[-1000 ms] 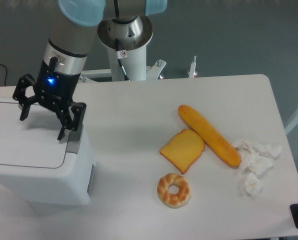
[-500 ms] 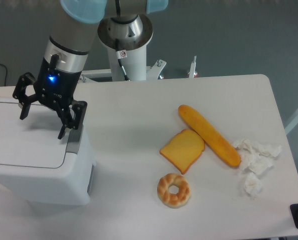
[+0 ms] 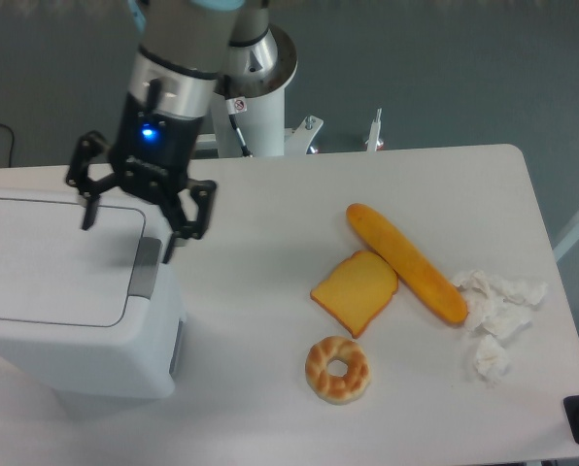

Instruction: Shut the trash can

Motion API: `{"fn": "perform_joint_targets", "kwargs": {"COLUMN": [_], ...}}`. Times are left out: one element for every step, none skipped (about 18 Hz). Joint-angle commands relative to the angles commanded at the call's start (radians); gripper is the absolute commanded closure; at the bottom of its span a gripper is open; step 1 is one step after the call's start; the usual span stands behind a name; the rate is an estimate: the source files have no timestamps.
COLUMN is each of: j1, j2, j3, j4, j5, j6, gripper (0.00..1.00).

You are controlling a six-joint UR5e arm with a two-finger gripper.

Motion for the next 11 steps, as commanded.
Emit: {"fn": "perform_joint_targets", "kwargs": {"j1": [0.026, 0.049, 0.072, 0.101, 0.129, 0.152, 0.169, 0.181, 0.184, 0.189, 0.19], "j2": [0.0, -0.001, -0.002, -0.002, -0.002, -0.002, -0.002, 0.0, 0.003, 0.006, 0.008], "j3": [0.0, 0.0, 0.0, 0.0, -0.002, -0.009, -0.014, -0.018, -0.018, -0.018, -0.018], "j4": [-0.002, -0.002, -0.002, -0.002, -0.002, -0.003, -0.003, -0.003, -0.003, -0.003, -0.003], "j5": [0.003, 0.003, 0.006, 0.011, 0.014, 0.015, 0.026, 0.057, 0.111, 0.17, 0.211], "j6": [0.018, 0.046, 0.087, 0.124, 0.156, 0.189, 0.227, 0.262, 0.291, 0.317, 0.347], "gripper": [0.0, 0.0, 0.0, 0.0, 0.0, 0.0, 0.0, 0.0, 0.0, 0.0, 0.0]}}
